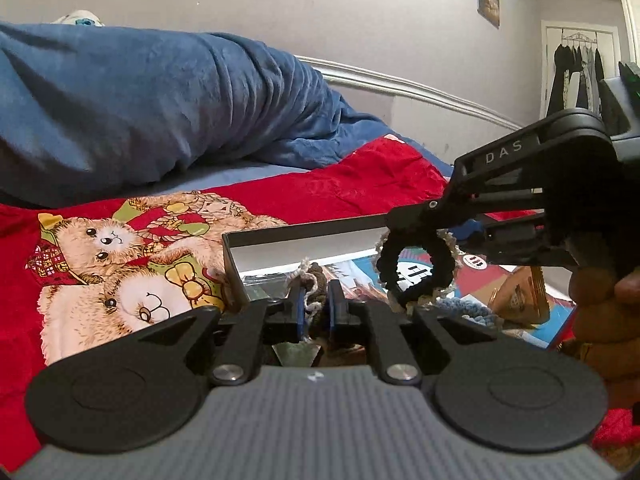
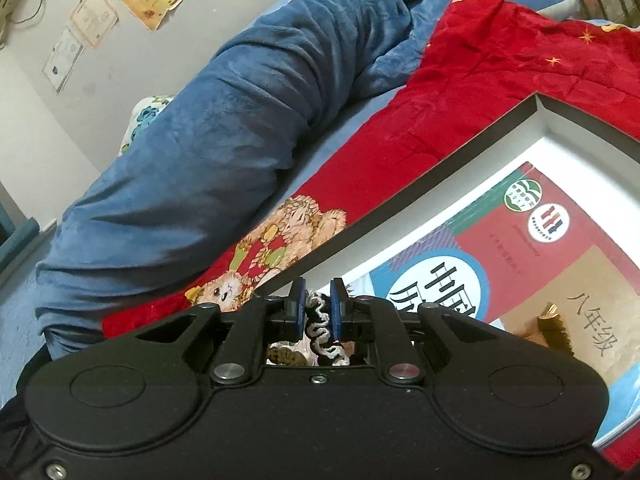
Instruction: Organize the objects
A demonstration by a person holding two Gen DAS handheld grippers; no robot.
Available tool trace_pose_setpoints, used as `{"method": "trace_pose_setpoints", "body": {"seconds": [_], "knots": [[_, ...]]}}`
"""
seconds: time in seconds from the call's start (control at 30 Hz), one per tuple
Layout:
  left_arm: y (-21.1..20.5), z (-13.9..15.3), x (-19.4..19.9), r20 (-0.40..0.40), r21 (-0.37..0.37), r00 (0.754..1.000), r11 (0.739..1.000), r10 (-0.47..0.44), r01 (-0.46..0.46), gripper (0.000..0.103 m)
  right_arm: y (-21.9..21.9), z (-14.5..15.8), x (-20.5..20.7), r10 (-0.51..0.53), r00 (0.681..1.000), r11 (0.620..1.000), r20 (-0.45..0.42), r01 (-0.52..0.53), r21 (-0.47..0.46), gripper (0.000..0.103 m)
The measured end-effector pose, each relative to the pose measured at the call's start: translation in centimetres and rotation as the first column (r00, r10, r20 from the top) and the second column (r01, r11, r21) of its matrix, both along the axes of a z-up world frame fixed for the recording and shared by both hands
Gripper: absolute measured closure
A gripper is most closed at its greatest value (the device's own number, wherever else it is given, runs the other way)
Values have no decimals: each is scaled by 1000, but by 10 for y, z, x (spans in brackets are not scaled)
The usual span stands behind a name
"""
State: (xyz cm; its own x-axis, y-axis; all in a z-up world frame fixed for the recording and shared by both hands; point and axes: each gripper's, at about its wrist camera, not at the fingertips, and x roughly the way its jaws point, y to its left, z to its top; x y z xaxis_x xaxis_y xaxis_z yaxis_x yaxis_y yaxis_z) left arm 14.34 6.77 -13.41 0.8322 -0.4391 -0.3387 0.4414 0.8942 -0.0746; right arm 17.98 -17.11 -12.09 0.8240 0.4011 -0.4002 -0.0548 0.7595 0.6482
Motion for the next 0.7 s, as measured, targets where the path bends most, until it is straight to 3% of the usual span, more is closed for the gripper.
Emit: {"method": "trace_pose_setpoints", "body": {"seconds": [0.4,0.7], "knots": [[-2,-1,2,-23,25,1000,1000,-16,16,88,0,5,0,-74,996,997,-43,74,-6,90],[-2,-1,4,-37,31,999,999,-22,23,84,12,8,-1,-76,995,995,-64,72,-71,90]]}}
